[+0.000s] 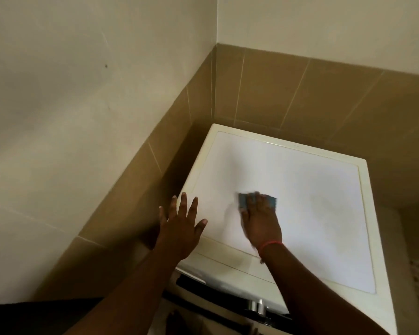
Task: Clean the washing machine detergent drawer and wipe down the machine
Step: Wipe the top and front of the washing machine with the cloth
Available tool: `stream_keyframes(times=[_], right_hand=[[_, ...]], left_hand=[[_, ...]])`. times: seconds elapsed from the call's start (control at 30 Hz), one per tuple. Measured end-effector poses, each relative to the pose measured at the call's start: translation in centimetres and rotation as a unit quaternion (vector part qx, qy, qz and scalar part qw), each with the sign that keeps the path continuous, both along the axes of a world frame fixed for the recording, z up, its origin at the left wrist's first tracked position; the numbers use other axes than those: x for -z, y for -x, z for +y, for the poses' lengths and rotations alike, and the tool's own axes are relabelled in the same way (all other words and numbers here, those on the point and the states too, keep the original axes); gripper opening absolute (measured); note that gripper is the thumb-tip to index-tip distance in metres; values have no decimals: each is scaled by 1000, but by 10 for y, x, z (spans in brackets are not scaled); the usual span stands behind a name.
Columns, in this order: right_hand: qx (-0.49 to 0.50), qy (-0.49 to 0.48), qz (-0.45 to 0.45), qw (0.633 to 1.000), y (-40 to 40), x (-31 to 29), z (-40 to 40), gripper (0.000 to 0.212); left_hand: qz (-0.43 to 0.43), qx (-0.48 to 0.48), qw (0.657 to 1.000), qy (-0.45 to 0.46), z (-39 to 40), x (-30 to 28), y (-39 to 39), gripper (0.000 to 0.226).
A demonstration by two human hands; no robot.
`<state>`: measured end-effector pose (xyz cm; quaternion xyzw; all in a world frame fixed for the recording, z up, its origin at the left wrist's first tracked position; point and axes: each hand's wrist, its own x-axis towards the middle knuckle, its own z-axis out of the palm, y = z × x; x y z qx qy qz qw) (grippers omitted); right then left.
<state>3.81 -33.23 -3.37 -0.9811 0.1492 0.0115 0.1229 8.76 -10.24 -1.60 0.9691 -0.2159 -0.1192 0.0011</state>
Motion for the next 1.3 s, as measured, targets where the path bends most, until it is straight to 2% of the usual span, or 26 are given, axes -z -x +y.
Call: stream_keyframes(times=[0.03, 0.07, 0.13, 0.17, 0.2, 0.27, 0.3, 0.4, 0.43, 0.47, 0.53, 0.57, 0.6, 0.67, 0.7, 0.73, 0.8, 0.83, 0.93, 0.97, 1.07, 1.1, 1.17, 1.2, 1.23, 1.3], right_hand=[[48, 9, 3, 999, -4, 1, 11, 55], [26, 12, -12, 1000, -8, 3, 28, 54], [-123, 13, -16, 992, -12, 8, 63, 53], [-167, 9, -14, 986, -14, 7, 71, 53], [-144, 5, -15, 989, -22, 6, 74, 53], [-26, 11, 0, 1000, -37, 3, 80, 53], [-31, 20, -15, 999, -45, 4, 91, 52], [-250, -3, -41, 967, -60, 8, 124, 45], [-262, 6, -48, 964, -68, 9, 120, 45], [-208, 11, -43, 977, -75, 9, 110, 46], [-25, 11, -30, 999, -85, 6, 93, 51], [-1, 15, -32, 999, -88, 8, 94, 53], [-45, 15, -34, 998, -90, 11, 99, 53], [-194, 29, -40, 980, -88, 14, 100, 52], [-210, 35, -50, 976, -90, 14, 86, 51], [-148, 30, -50, 987, -91, 13, 68, 52], [42, 17, -31, 998, -90, 10, 44, 55], [62, 21, -38, 997, -88, 11, 44, 55], [-150, 44, -44, 987, -79, 12, 43, 53], [-174, 47, -48, 982, -80, 9, 28, 53], [34, 49, -40, 997, -85, 0, -11, 53], [25, 56, -54, 997, -86, 0, -10, 52], [-158, 44, -68, 984, -79, 8, 0, 50], [-219, 53, -71, 972, -79, 9, -9, 50], [-207, 60, -79, 973, -83, 8, -26, 50], [1, 36, -57, 998, -93, 2, -60, 53]], left_hand=[[2, 2, 1000, -2, 7, 1, -7, 78], [5, 3, 1000, -1, 14, 3, -13, 78], [9, 3, 1000, 11, 25, 7, -26, 79], [8, 3, 1000, 12, 28, 8, -32, 80], [7, 6, 1000, 10, 32, 10, -38, 80], [8, 15, 1000, 11, 40, 15, -49, 79], [13, 17, 1000, 20, 43, 18, -54, 78], [22, 28, 998, 53, 51, 27, -66, 73], [22, 33, 998, 55, 53, 30, -69, 74], [20, 37, 998, 55, 54, 32, -72, 77], [12, 41, 997, 57, 54, 35, -77, 83], [9, 43, 997, 60, 54, 36, -80, 85], [9, 46, 997, 63, 53, 37, -83, 84], [11, 51, 996, 66, 49, 39, -88, 80], [12, 56, 996, 64, 46, 40, -90, 78], [10, 60, 996, 63, 43, 39, -92, 78], [4, 66, 996, 62, 36, 36, -94, 79], [2, 67, 996, 63, 32, 35, -95, 81], [2, 75, 995, 70, 15, 31, -99, 82], [0, 79, 994, 72, 9, 30, -100, 83], [-13, 80, 994, 74, -6, 28, -106, 87], [-18, 79, 994, 74, -11, 28, -108, 87], [-23, 76, 994, 75, -20, 29, -111, 87], [-26, 73, 994, 74, -26, 29, -112, 86], [-28, 72, 994, 73, -30, 29, -113, 86], [-32, 66, 995, 63, -36, 31, -116, 86]])
